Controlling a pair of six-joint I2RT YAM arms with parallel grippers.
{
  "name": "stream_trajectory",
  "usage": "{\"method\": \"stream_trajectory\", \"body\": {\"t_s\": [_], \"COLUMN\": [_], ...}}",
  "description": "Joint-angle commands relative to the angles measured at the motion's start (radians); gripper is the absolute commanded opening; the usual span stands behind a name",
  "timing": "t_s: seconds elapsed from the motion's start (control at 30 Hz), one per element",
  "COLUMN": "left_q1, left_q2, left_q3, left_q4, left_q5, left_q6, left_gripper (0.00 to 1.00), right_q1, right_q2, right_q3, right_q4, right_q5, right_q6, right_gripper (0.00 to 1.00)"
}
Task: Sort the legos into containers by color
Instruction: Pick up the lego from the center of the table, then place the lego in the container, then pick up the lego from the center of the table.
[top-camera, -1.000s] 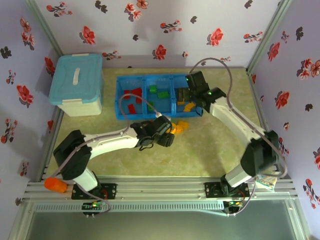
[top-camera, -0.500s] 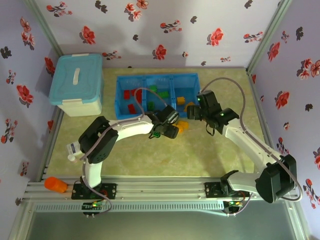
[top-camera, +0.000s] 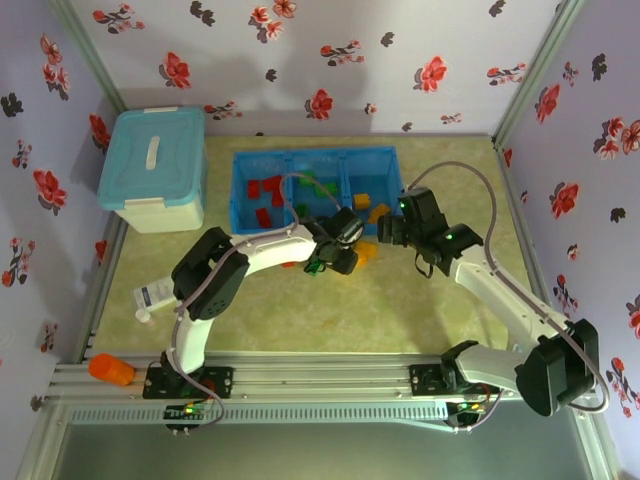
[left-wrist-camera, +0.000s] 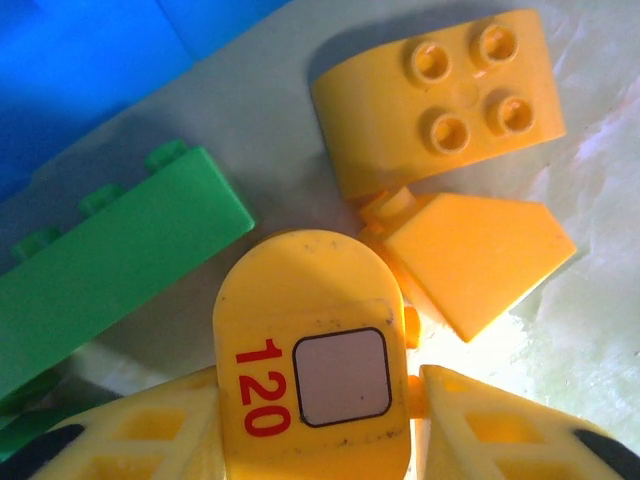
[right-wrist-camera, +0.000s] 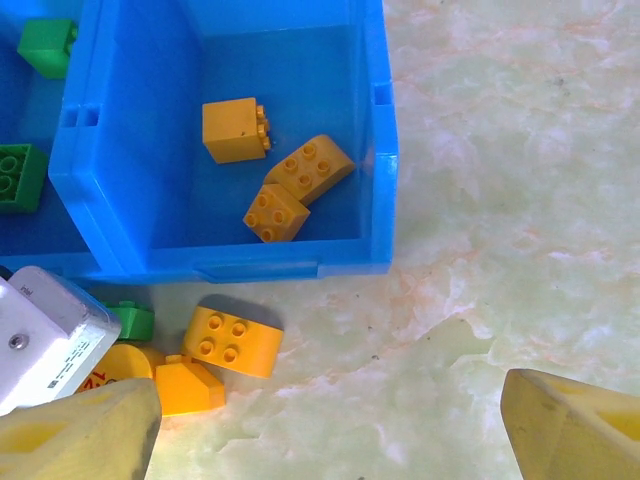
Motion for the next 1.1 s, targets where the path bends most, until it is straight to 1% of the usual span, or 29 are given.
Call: {"method": "stream_trajectory", "body": {"t_s": [0.0, 0.1, 0.17, 0.3, 0.47, 0.5, 0.53, 0.57, 0.6, 0.67, 0.73, 0.77, 0.9, 0.93, 1.07], "left_q1": [-0.013, -0.011, 0.004, 0.045, 0.092, 0.100, 0.106, 0.111, 0.112, 0.105, 0.091, 0.080, 0.044, 0.039, 0.033], "left_q2": [-0.098, -0.140, -0.129, -0.006, 0.176, 0.219, 0.255, 0.293, 0.319, 0.323, 0.264, 0.213, -0.049, -0.120, -0.360], "left_q3": [0.090, 0.181, 0.249, 0.452, 0.748, 0.822, 0.887, 0.960, 1.025, 1.077, 1.032, 0.969, 0.629, 0.516, 0.175], "left_q4": [-0.104, -0.131, -0.129, -0.175, -0.243, -0.273, -0.299, -0.336, -0.374, -0.416, -0.403, -0.373, -0.172, -0.117, 0.046], "left_q5": [-0.001, -0.012, -0.012, -0.022, -0.033, -0.037, -0.038, -0.041, -0.042, -0.052, -0.073, -0.084, -0.103, -0.104, -0.106], "left_q6": [0.001, 0.009, 0.018, 0.038, 0.055, 0.061, 0.068, 0.076, 0.084, 0.095, 0.104, 0.107, 0.098, 0.089, 0.022], "left_gripper": [0.37, 0.36, 0.36, 0.35, 0.36, 0.38, 0.47, 0.74, 0.87, 0.91, 0.92, 0.92, 0.91, 0.90, 0.86], "right_q1": [-0.011, -0.011, -0.017, -0.017, -0.016, -0.017, -0.017, -0.017, -0.016, -0.017, -0.017, -0.017, -0.009, 0.000, 0.052], "right_q2": [-0.037, -0.051, -0.055, -0.089, -0.228, -0.258, -0.280, -0.296, -0.306, -0.307, -0.295, -0.286, -0.222, -0.196, -0.074], "right_q3": [-0.024, -0.044, -0.059, -0.106, -0.196, -0.212, -0.222, -0.232, -0.241, -0.252, -0.261, -0.264, -0.257, -0.251, -0.212], "right_q4": [0.011, 0.018, 0.021, 0.027, 0.016, 0.013, 0.008, 0.001, -0.005, -0.019, -0.013, -0.007, 0.030, 0.040, 0.074], "right_q5": [0.008, 0.019, 0.024, 0.019, 0.065, 0.063, 0.058, 0.049, 0.038, 0.019, -0.023, -0.043, -0.134, -0.146, -0.164], "right_q6": [0.023, 0.037, 0.056, 0.113, 0.167, 0.169, 0.172, 0.171, 0.165, 0.151, 0.131, 0.125, 0.111, 0.109, 0.103], "right_gripper": [0.88, 0.88, 0.88, 0.87, 0.87, 0.87, 0.87, 0.88, 0.89, 0.89, 0.89, 0.89, 0.86, 0.85, 0.84]}}
